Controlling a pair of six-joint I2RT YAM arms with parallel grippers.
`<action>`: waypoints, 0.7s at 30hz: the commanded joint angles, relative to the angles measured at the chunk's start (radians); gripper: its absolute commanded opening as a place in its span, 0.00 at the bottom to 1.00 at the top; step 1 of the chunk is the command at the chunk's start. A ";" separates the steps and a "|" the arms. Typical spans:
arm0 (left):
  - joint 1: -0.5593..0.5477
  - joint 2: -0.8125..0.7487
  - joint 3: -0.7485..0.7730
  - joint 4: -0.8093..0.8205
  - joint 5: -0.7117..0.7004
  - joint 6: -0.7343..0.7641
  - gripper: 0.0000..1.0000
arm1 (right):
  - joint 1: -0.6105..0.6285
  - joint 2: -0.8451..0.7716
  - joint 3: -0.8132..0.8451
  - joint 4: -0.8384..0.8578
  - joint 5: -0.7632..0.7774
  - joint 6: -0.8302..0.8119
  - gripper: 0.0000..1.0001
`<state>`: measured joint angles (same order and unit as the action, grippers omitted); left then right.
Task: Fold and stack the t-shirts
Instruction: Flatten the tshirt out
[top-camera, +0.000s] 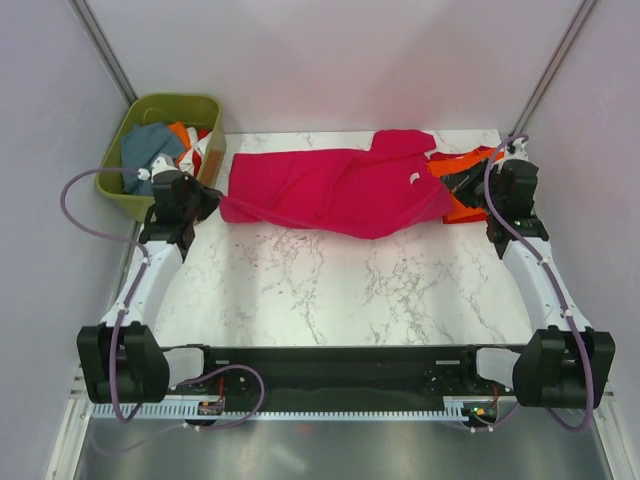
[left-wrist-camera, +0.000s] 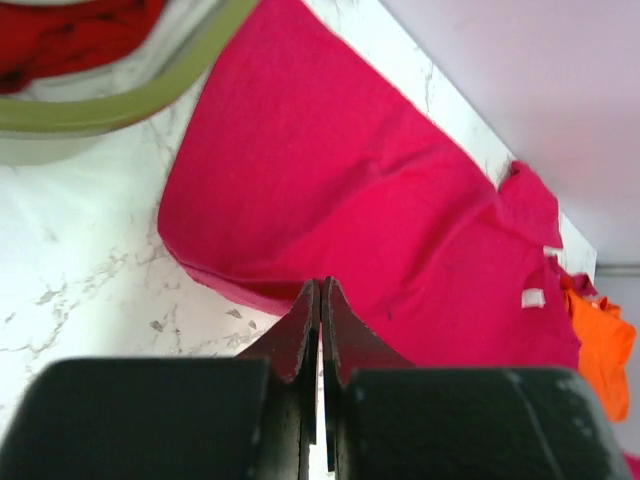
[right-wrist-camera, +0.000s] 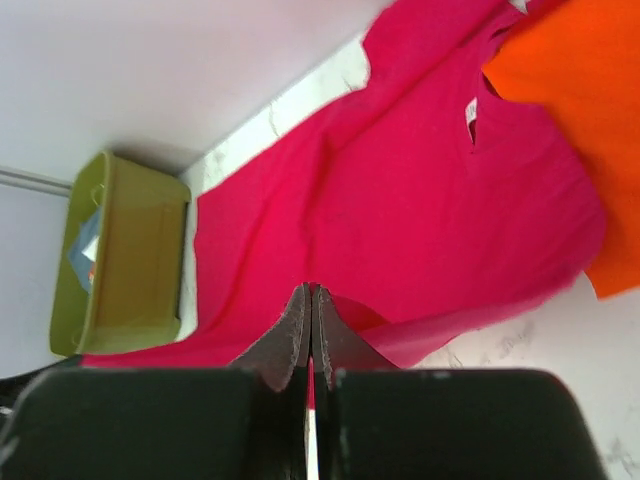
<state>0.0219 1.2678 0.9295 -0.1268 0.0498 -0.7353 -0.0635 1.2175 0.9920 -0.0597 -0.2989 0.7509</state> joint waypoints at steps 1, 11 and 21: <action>0.007 -0.096 -0.027 -0.002 -0.146 0.000 0.02 | -0.001 -0.029 -0.071 -0.005 -0.039 -0.039 0.00; 0.052 -0.250 -0.181 -0.062 -0.156 -0.026 0.02 | 0.027 -0.203 -0.216 -0.120 0.040 -0.084 0.00; 0.052 -0.493 -0.460 -0.074 -0.054 -0.035 0.02 | 0.027 -0.660 -0.329 -0.443 0.125 -0.148 0.00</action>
<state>0.0708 0.8616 0.5251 -0.1959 -0.0280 -0.7441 -0.0368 0.6556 0.6811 -0.3752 -0.2256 0.6415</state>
